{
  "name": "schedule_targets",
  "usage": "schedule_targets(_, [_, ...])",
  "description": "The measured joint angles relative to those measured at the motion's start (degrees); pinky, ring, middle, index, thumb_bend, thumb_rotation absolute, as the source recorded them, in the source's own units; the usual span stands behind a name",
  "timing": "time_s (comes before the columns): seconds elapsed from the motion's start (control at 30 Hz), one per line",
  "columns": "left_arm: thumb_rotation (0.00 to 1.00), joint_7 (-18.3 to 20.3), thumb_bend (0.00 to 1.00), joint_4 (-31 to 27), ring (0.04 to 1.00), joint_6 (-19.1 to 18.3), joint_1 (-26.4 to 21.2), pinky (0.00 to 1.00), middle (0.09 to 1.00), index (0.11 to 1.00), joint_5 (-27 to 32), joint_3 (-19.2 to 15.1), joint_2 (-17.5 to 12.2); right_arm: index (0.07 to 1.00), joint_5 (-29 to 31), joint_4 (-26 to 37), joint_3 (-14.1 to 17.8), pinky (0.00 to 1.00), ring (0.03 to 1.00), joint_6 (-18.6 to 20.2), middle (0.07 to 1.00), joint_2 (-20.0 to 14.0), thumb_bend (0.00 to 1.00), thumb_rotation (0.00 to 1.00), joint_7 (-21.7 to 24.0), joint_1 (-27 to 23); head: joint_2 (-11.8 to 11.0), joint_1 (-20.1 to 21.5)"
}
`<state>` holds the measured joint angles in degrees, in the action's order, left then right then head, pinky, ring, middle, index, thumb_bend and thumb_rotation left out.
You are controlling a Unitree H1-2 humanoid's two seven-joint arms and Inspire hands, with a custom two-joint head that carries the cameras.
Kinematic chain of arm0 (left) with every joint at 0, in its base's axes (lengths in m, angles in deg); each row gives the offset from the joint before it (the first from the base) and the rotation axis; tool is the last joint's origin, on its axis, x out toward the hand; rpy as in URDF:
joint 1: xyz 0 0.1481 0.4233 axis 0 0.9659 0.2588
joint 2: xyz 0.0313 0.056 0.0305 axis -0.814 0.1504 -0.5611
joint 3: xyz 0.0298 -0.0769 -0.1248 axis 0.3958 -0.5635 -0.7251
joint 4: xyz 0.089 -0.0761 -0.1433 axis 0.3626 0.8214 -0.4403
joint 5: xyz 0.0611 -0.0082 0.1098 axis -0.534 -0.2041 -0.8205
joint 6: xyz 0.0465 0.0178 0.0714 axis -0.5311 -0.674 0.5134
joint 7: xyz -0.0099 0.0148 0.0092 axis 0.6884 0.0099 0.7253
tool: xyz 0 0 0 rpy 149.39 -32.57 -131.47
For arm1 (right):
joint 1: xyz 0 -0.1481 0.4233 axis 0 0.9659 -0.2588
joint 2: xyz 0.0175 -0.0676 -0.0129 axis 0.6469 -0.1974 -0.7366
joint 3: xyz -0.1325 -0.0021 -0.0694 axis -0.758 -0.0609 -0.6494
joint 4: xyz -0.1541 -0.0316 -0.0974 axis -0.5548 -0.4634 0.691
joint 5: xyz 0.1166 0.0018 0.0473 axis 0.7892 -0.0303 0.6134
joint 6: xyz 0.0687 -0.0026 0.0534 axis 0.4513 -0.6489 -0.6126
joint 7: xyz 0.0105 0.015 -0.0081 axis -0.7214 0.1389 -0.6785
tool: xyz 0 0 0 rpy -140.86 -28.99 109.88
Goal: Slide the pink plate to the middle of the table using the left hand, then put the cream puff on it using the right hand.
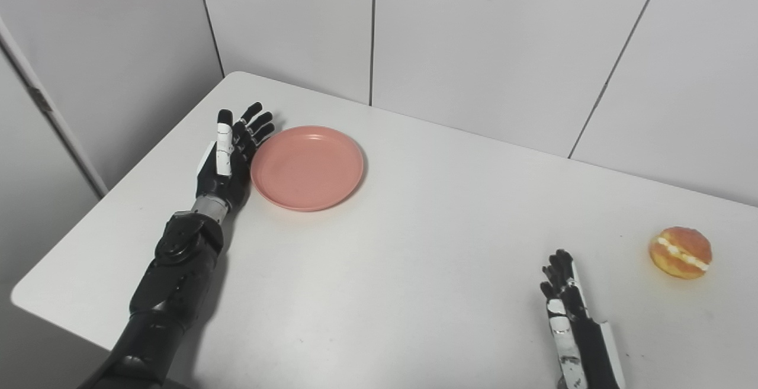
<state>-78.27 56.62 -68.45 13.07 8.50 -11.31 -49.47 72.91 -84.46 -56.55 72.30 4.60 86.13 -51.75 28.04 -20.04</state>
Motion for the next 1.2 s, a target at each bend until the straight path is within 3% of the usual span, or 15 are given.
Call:
schedule_targets(0.17, [1.00,0.62,0.91,-1.19,0.920,-1.22,0.19,0.93,0.903,0.894,-0.89,1.48,0.02,1.000,-1.00,-0.36,0.76,1.00,1.000,-0.56,1.000,0.85,0.52,0.87,-1.16,-0.25,0.79,1.93])
schedule_targets(0.3, [1.00,1.27,0.92,-1.73,0.929,-2.48,0.19,0.94,0.910,0.891,-0.98,1.97,0.10,1.000,-0.97,-0.93,1.36,1.00,1.000,-2.74,1.000,1.91,0.56,0.83,-2.01,-0.69,1.84,5.00])
schedule_targets(0.77, [1.00,5.75,0.92,-3.43,0.937,-4.76,0.53,0.96,0.916,0.902,-1.07,4.78,0.05,1.000,-5.17,0.04,0.58,1.00,1.000,-2.52,1.000,4.92,0.61,0.85,-4.91,0.13,4.48,13.19])
schedule_targets(1.07, [1.00,7.67,0.89,-4.38,0.939,-6.70,0.55,0.95,0.915,0.899,-0.97,5.94,0.19,1.000,-3.00,0.77,0.90,1.00,1.000,0.77,1.000,7.11,0.58,0.91,-6.16,0.60,6.15,17.49])
schedule_targets(1.2, [1.00,8.26,0.90,-4.56,0.929,-6.86,0.56,0.94,0.902,0.892,-1.06,6.76,0.19,1.000,-3.11,0.86,0.76,1.00,1.000,1.90,1.000,7.85,0.59,0.90,-7.00,0.64,6.59,18.99])
